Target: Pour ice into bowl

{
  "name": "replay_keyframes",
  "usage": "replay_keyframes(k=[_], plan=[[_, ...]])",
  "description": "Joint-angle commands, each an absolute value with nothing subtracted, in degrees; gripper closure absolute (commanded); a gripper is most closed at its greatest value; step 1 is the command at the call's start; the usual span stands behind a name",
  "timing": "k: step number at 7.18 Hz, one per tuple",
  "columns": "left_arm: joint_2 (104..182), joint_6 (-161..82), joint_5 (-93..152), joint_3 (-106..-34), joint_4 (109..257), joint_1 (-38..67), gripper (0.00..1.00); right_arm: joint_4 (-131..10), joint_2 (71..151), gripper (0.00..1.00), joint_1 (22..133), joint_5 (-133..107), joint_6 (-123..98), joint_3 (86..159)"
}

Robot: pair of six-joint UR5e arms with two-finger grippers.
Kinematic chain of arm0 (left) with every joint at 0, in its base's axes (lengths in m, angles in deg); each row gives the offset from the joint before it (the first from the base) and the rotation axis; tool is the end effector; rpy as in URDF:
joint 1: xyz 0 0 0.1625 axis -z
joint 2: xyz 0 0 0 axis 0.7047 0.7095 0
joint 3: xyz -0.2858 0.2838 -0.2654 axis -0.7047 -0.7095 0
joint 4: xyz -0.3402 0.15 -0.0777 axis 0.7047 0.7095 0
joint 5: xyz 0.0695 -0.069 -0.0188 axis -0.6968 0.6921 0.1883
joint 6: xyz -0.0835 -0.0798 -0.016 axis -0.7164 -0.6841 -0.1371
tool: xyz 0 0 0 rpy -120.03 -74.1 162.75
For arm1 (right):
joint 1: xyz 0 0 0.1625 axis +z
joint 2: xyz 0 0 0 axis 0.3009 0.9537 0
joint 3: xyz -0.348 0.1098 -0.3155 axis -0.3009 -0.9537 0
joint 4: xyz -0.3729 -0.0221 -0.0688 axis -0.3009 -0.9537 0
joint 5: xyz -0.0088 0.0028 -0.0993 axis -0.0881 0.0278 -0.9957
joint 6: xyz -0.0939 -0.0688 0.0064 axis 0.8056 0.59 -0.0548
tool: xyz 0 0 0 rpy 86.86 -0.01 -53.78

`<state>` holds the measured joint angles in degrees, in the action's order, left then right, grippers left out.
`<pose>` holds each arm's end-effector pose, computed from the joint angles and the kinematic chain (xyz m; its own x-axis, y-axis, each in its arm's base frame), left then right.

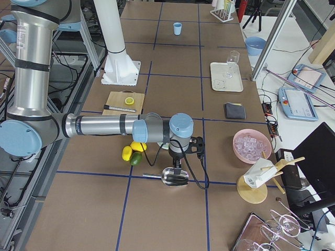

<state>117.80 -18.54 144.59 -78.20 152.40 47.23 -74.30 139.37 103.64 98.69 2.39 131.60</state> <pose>-0.0631 -0.4049 0.7030 0.6865 0.0755 -0.7232 -0.0396 0.9970 0.0664 0.0245 -0.3895 0.6963 0.7042 -0.0471 0.7084 0.0442 0.9988 0.0225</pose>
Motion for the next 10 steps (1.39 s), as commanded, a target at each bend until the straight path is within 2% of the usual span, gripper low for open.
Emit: replay_keyframes(k=[1, 6, 8, 10], plan=[[117.5, -18.2, 144.4, -79.5, 154.3, 47.2, 0.00, -74.3, 139.4, 0.00, 103.6, 98.9, 2.3, 131.6], [117.3, -17.9, 143.7, -80.4, 154.8, 47.2, 0.00, -73.3, 139.3, 0.00, 102.1, 105.3, 2.2, 131.6], [117.2, -17.3, 143.8, -81.0, 154.8, 47.2, 0.00, -64.6, 140.8, 0.00, 96.3, 105.8, -0.9, 132.0], [117.3, -17.3, 143.7, -81.1, 154.7, 47.1, 0.00, -56.3, 143.2, 0.00, 90.7, 105.6, -15.0, 131.9]])
